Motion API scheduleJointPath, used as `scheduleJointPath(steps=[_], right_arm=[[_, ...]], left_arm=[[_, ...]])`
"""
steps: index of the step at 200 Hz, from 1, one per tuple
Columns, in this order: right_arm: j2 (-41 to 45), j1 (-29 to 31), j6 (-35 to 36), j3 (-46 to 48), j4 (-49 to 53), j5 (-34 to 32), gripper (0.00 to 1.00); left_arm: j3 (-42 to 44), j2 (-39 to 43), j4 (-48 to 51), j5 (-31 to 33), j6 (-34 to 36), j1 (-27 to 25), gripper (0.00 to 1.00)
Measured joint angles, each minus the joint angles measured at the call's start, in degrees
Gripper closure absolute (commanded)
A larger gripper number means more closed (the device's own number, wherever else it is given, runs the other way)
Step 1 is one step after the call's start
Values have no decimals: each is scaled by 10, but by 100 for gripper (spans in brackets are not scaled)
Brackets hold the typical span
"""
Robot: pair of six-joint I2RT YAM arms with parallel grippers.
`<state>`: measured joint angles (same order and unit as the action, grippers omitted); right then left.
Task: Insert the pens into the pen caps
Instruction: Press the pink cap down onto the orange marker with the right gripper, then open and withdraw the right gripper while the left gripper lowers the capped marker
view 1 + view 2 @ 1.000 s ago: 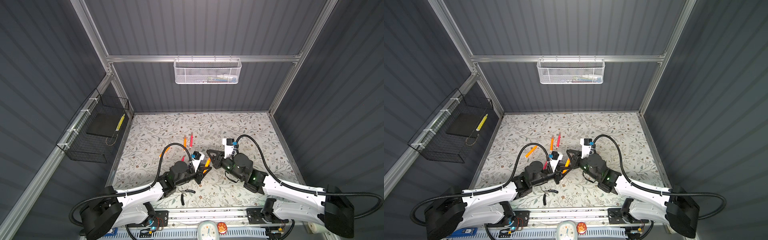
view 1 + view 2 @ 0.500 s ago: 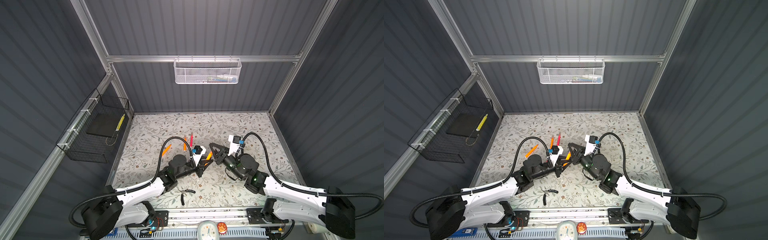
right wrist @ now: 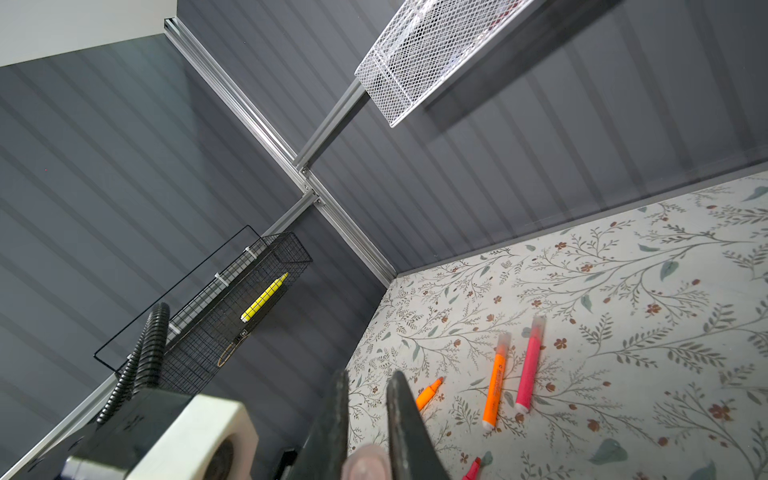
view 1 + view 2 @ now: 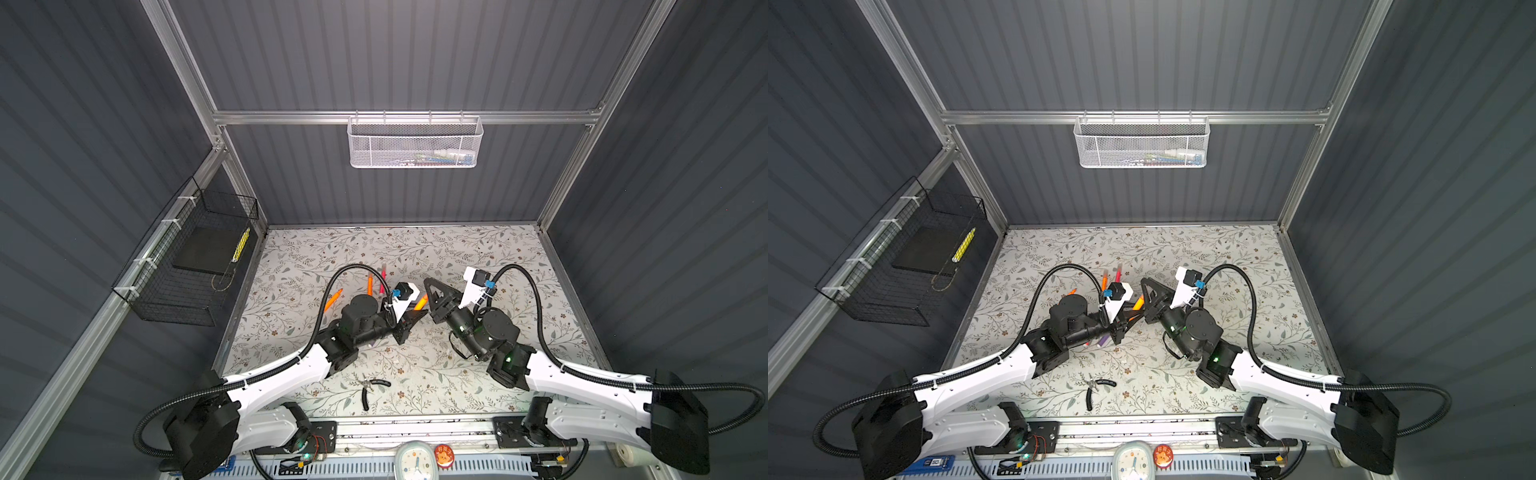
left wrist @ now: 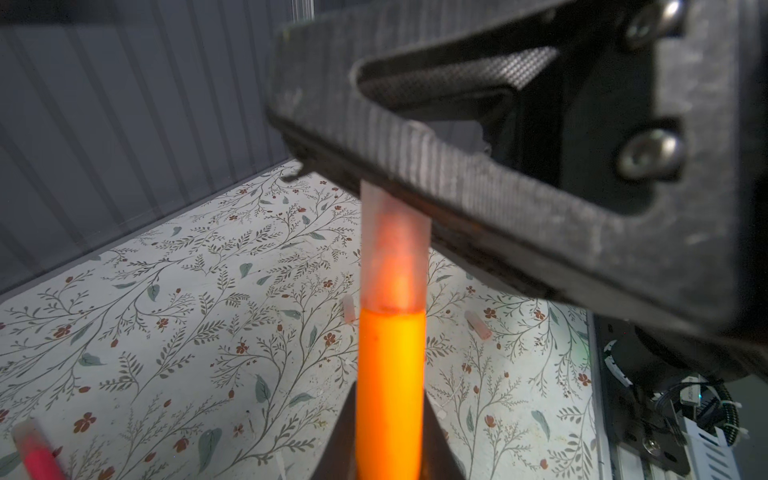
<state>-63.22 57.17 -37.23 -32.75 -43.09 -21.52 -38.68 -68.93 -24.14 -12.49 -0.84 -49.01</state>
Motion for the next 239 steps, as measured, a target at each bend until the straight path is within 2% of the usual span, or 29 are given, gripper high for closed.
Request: scheduleJointPath(steps=[30,72,111,139,162,199,222,239], right_arm=[[-2,2,17,-6,-1,1,100],[2,2,48,-6,-8,32,100],[37,10,53,-7,35,30,100],[35,17,5,-35,95,-10,100],[8,18,-35,-71,144,-46,100],[-35,19,-59,-101,175,-89,100],[-35,19,-55,-96,170,-89,84],[-23,23,-47,-88,175,-80,56]], left_arm=[[-8,0,10,-12,5,7,100],[-14,0,20,-93,2,38,100],[-15,4,19,-122,6,39,100],[-14,3,10,-111,7,39,100],[-10,-6,-10,-75,7,36,100],[-2,-20,-15,-28,7,36,100],[0,-20,-11,-23,7,33,100],[0,-20,-17,-13,6,31,100]])
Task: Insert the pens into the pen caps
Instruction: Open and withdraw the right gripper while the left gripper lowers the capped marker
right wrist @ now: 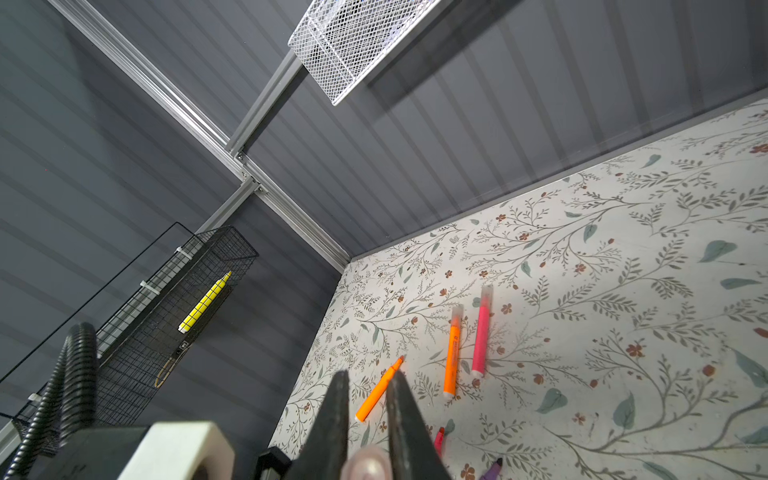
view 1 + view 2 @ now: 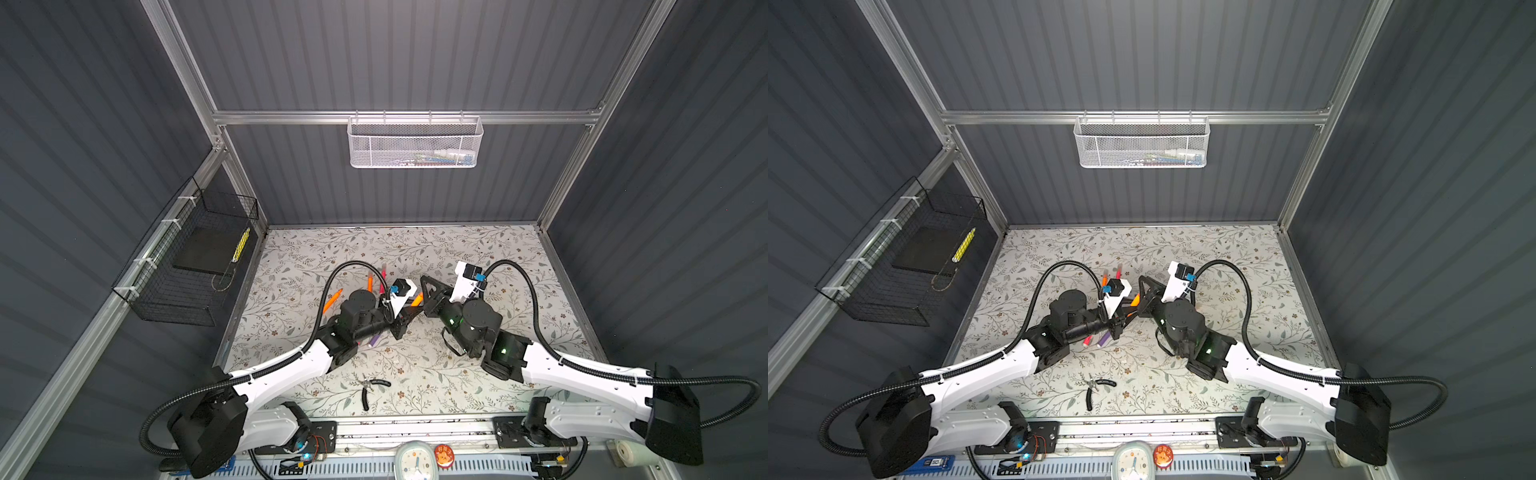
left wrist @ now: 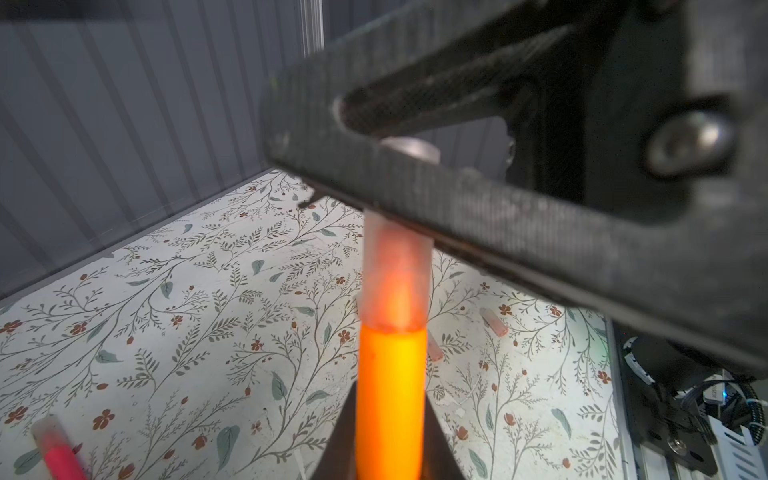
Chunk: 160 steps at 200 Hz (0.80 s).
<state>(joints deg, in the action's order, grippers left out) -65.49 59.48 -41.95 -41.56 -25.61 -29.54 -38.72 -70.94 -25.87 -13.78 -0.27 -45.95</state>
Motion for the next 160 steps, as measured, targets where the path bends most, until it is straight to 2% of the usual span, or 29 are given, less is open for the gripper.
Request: scheduleJointPath(steps=[9,20,38,73,106,126,160], right_arm=[[8,17,2,10,19,12,47],[16,35,9,21,49,24,41],[34,31,7,28,107,26,32],[108,-16,-8,55,188,8,29],[179,-45,-30,96,241,-12,23],[213,-56,-41,118,272,-24,22],[247,-70,-56,139,314,-36,21]], left_arm=[[-7,-4,-19,23,-4,7,100],[-16,-5,-35,45,-10,18,100],[-20,-11,-64,75,-21,29,100],[8,-57,-93,120,-46,28,100],[8,-164,-50,190,-78,28,100],[-33,-226,8,220,-97,30,100],[-158,-311,94,256,-128,33,100]])
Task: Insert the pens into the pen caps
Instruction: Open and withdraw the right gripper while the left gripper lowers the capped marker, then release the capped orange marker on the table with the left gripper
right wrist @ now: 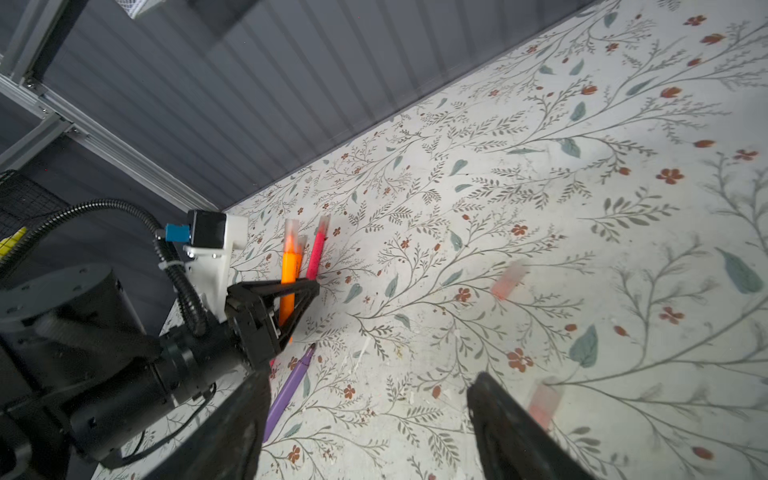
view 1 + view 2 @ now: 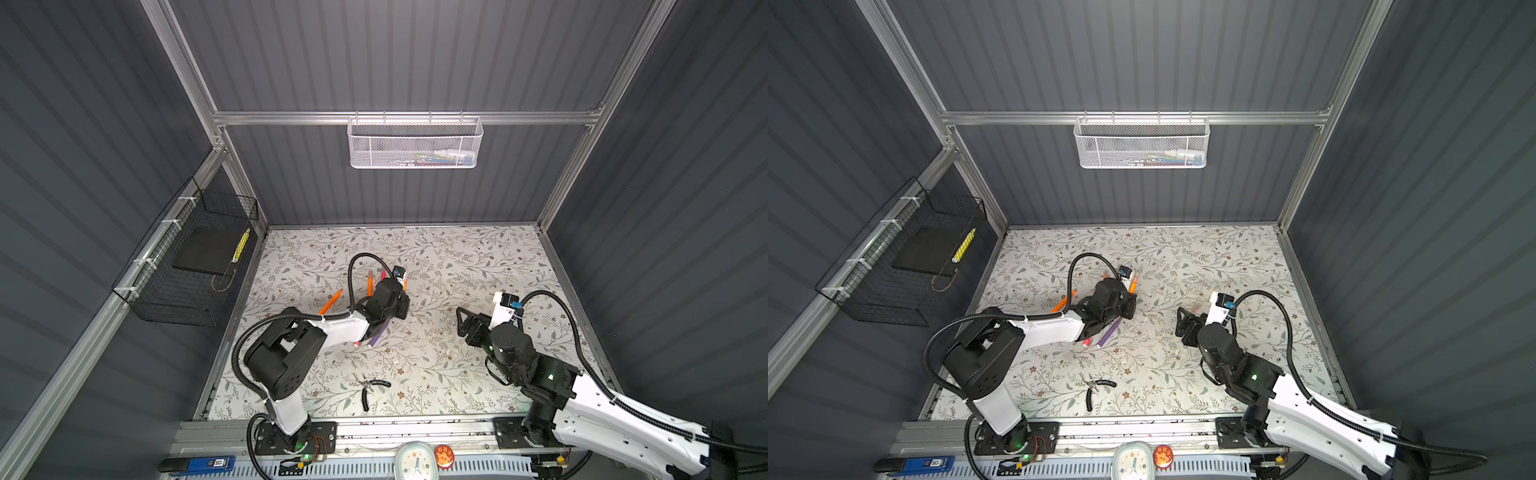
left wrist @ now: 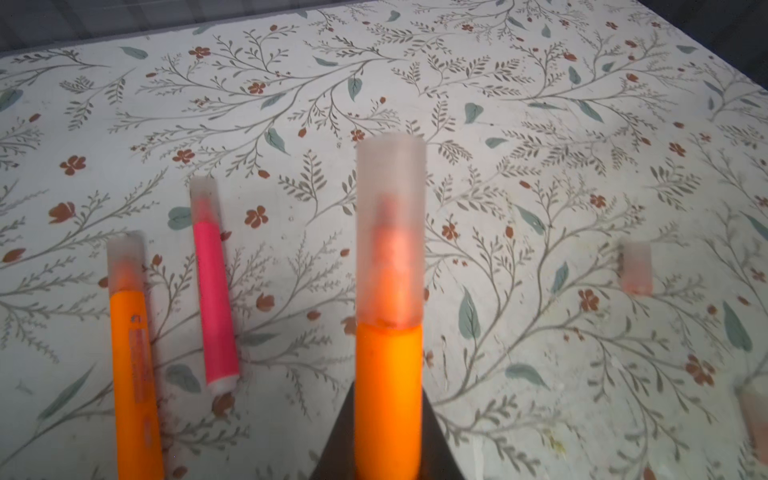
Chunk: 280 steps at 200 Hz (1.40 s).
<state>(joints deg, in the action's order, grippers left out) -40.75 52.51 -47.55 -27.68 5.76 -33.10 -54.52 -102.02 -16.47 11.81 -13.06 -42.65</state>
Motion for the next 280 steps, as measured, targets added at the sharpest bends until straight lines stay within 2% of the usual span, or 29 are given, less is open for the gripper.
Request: scheduleJointPath(steps=[30,70,125,164,185,221,256,280], right_arm=[[7,-7,-5,1,25,-3,20],[7,-19,-9,8,33,-3,19],[8,-23,-11,9,38,2,19],[10,-26,-11,10,41,5,19],[11,-26,-12,10,42,7,19],[21,-26,-13,12,43,8,18],[35,-26,-13,12,52,8,18],[43,-27,-13,12,55,11,18]], left_arm=[[-84,-71,53,42,-20,3,100],[-141,-149,122,81,-27,13,100],[-192,-175,158,90,-27,30,100],[-198,-177,165,92,-27,30,76],[-203,-177,176,97,-28,32,60],[-214,-177,193,87,-27,38,39],[-214,-145,212,52,-18,40,31],[-163,-42,204,24,-16,40,28]])
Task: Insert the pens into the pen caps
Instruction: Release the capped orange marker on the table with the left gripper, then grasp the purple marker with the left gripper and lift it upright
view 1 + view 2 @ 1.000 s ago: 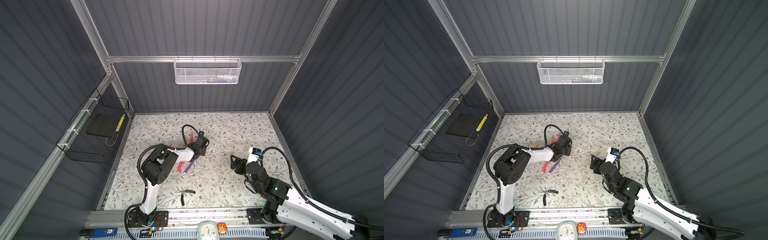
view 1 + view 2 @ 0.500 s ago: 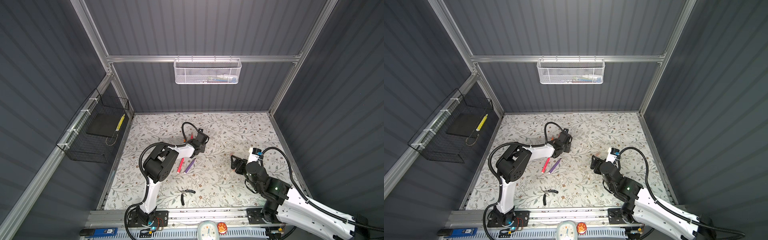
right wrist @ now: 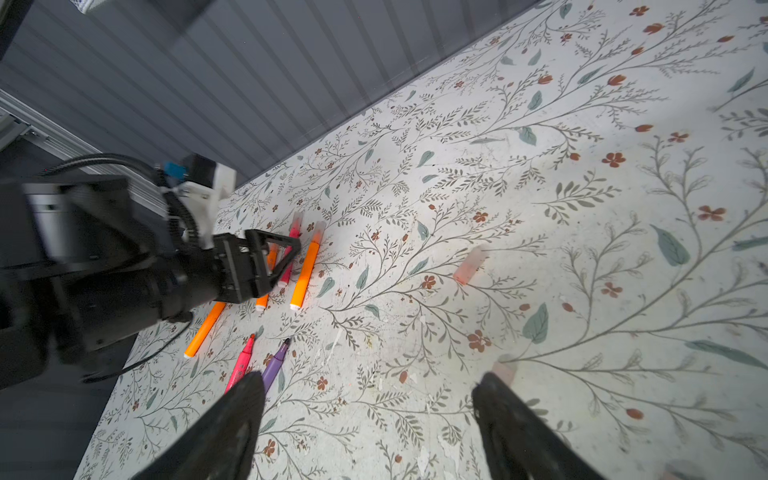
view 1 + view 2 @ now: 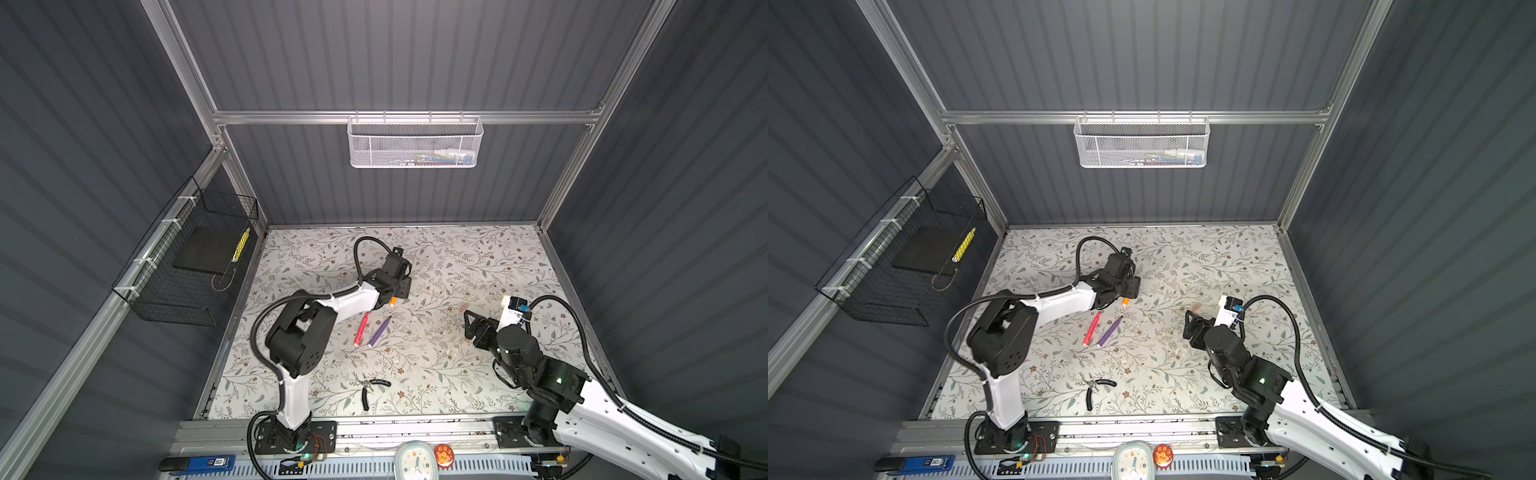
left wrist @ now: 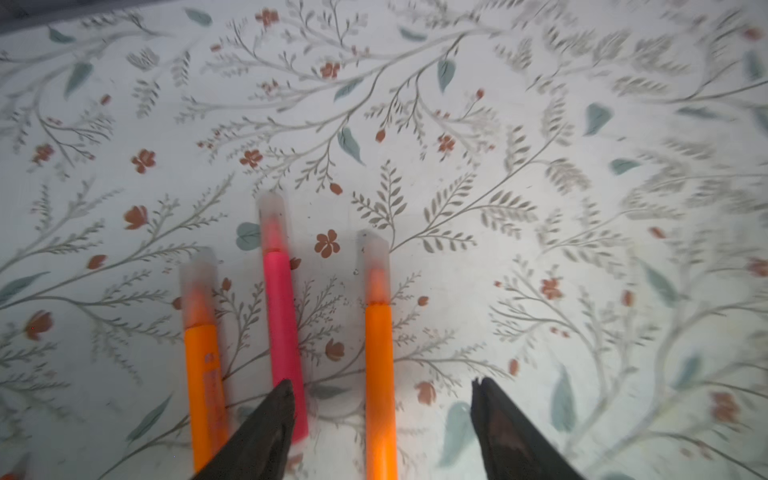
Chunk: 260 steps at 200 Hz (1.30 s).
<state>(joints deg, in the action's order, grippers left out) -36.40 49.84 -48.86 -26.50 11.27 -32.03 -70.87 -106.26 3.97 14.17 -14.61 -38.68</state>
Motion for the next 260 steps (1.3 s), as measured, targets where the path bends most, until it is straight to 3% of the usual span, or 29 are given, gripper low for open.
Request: scheduleJointPath(steps=[50,80,106,182,210,260], right_arm=[[2,-3,2,0,4,14,18],[-5,-4,3,0,4,28,19],[-14,-4,1,0,4,44,19],[-48,-4,-15,0,3,84,18],[-57,-4,-17,0,3,89,18],[-75,-4,-17,0,3,94,18]], left_arm=[[218,259,-49,-18,-24,-14,27],[340,333,-40,-14,-57,-42,26],[392,371,-29,2,-82,-82,26],[407,303,-49,31,-97,-103,28],[395,235,-53,32,-93,-105,40],[368,204,-53,37,-75,-119,76]])
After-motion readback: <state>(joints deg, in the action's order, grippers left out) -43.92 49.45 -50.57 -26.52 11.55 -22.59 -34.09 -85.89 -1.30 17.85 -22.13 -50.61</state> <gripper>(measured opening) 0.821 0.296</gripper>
